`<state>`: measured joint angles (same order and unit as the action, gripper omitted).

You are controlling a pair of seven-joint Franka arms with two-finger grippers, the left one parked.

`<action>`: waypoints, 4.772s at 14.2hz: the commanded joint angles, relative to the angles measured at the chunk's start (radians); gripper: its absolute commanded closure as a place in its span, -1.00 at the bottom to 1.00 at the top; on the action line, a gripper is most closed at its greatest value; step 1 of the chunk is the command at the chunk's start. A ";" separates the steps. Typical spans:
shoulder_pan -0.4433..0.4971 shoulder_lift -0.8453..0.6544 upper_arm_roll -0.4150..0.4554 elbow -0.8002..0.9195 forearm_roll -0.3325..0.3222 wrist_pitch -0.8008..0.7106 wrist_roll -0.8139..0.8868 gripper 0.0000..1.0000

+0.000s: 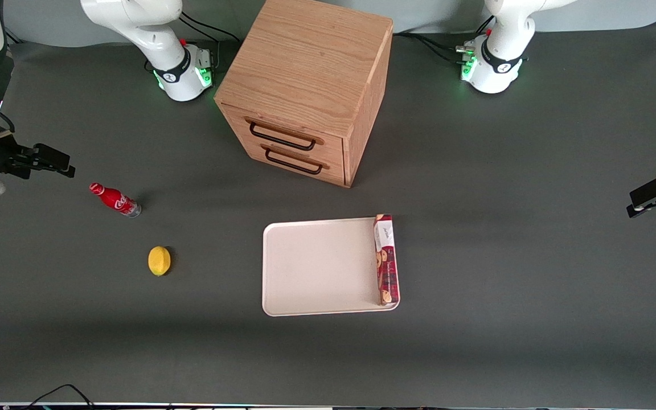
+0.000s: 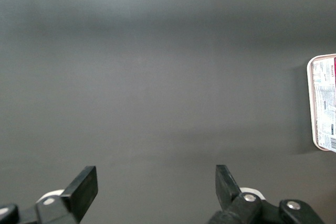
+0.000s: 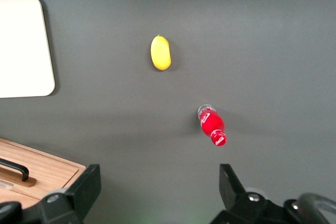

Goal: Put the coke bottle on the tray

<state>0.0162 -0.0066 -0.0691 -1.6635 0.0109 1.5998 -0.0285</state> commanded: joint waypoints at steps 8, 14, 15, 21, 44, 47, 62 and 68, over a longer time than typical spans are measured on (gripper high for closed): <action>-0.022 -0.068 -0.107 -0.351 -0.089 0.154 -0.154 -1.00; -0.027 -0.099 -0.135 -0.702 -0.100 0.618 -0.153 -1.00; -0.028 -0.098 -0.144 -0.735 -0.101 0.662 -0.153 -1.00; -0.028 -0.075 -0.169 -0.780 -0.132 0.769 -0.172 0.67; 0.097 0.543 0.416 0.539 -0.075 -0.063 0.681 1.00; 0.140 0.661 0.466 0.530 -0.144 0.095 0.866 1.00; 0.049 0.414 0.519 0.443 -0.238 -0.048 0.782 -1.00; -0.028 0.000 0.218 0.169 -0.060 -0.259 0.273 -1.00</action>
<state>-0.0115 0.1464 0.2523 -1.2707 -0.0983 1.2951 0.3646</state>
